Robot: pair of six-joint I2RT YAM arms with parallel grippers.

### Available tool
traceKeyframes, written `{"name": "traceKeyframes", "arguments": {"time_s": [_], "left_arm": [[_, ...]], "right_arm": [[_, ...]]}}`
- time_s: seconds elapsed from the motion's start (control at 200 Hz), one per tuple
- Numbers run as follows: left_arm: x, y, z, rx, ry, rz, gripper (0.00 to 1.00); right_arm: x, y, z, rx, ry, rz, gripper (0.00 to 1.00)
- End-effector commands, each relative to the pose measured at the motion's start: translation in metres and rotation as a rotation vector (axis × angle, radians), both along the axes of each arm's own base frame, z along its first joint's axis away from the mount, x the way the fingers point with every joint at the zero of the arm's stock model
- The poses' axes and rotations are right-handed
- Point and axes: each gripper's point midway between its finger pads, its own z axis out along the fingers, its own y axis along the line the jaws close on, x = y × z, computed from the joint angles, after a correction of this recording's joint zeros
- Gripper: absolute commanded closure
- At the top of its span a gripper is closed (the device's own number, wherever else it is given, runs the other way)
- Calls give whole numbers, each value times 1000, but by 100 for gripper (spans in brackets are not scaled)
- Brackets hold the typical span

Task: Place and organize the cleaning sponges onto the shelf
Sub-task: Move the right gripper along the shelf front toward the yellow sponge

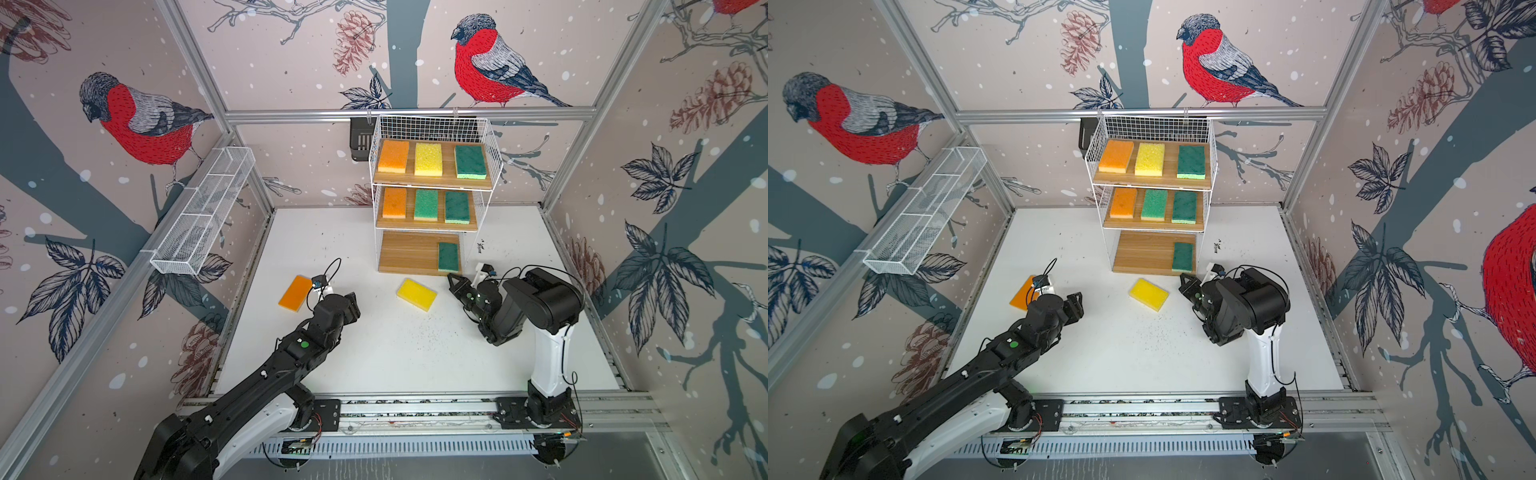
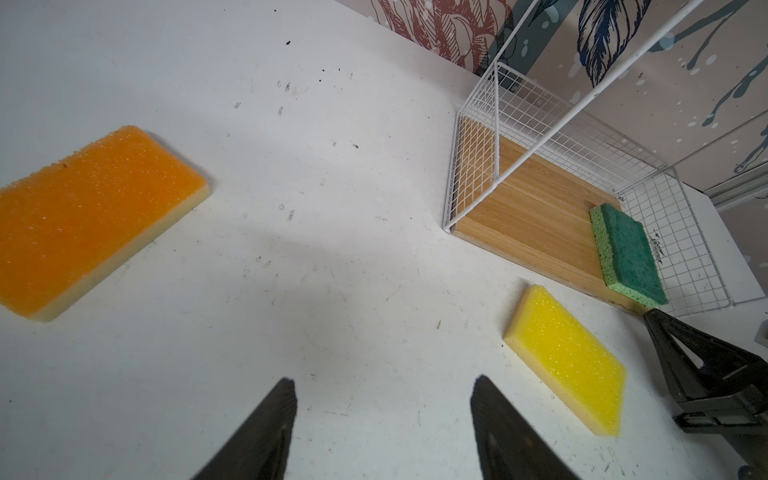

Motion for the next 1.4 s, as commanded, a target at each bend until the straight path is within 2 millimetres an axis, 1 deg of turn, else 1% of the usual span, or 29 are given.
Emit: {"name": "traceKeyframes", "arguments": {"time_s": [0.0, 0.09, 0.29, 0.375, 0.58, 0.64, 0.735, 0.951, 1.291, 1.396], "left_arm": [[7, -1, 13, -20, -48, 17, 32], [7, 0, 14, -17, -49, 18, 32], [7, 1, 18, -20, -59, 22, 32], [7, 1, 19, -21, -60, 24, 32], [5, 2, 20, -22, -60, 26, 32], [5, 3, 20, -22, -61, 29, 32], [5, 3, 22, -24, -65, 29, 32], [5, 2, 19, -26, -59, 28, 32], [6, 2, 19, -23, -62, 29, 32], [7, 2, 18, -22, -58, 28, 32]], "right_arm": [[2, -3, -9, 1, 32, -31, 98], [3, -7, -10, 14, 45, -63, 98], [5, -6, -10, 27, 62, -118, 98], [7, -2, -10, 24, 66, -129, 98], [10, -2, -16, 36, 96, -176, 98], [10, -4, -19, 33, 109, -194, 98], [10, -5, -17, 31, 109, -216, 98], [17, 1, -17, -12, 114, -235, 98], [18, -10, -23, -11, 137, -291, 98], [19, -11, -24, -15, 139, -290, 98]]}}
